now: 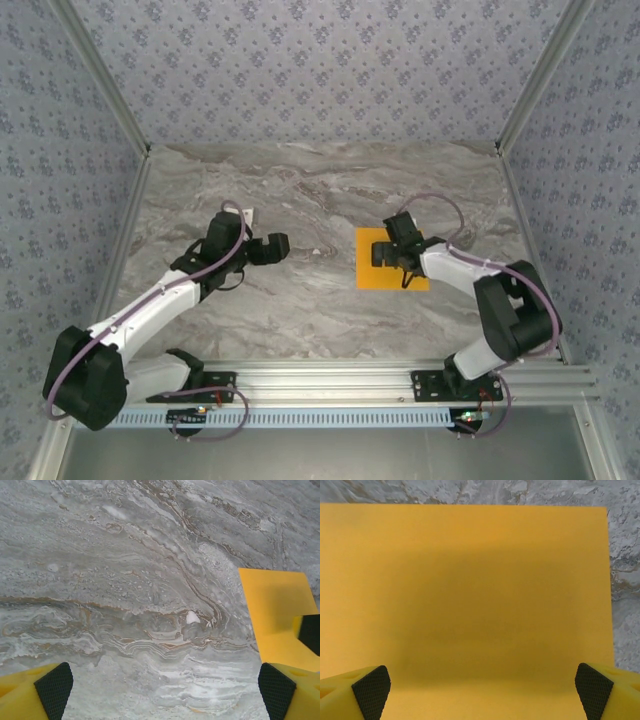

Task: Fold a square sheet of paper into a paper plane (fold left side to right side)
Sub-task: Move the square sheet of paper to the center of the table.

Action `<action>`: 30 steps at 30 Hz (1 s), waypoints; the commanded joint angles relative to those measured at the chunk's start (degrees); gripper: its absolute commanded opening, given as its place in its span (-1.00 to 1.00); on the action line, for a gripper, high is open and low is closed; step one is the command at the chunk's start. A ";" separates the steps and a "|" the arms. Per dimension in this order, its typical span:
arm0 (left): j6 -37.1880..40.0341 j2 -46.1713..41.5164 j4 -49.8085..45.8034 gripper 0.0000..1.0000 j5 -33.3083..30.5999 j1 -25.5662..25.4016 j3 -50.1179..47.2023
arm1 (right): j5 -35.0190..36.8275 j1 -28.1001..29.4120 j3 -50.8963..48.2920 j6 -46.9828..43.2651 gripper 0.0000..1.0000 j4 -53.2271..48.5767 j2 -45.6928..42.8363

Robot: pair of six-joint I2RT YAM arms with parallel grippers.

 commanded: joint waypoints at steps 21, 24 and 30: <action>-0.51 -4.13 -6.21 0.97 -3.72 -0.83 2.36 | -2.27 20.86 8.69 22.83 1.00 -14.94 12.91; -0.48 -4.97 -6.53 0.96 -4.40 -0.86 1.90 | -2.76 24.93 10.51 25.48 1.00 -16.21 14.49; -1.71 -5.81 -7.90 0.97 -1.82 -0.85 2.05 | -1.54 28.67 14.80 27.47 1.00 -15.35 14.35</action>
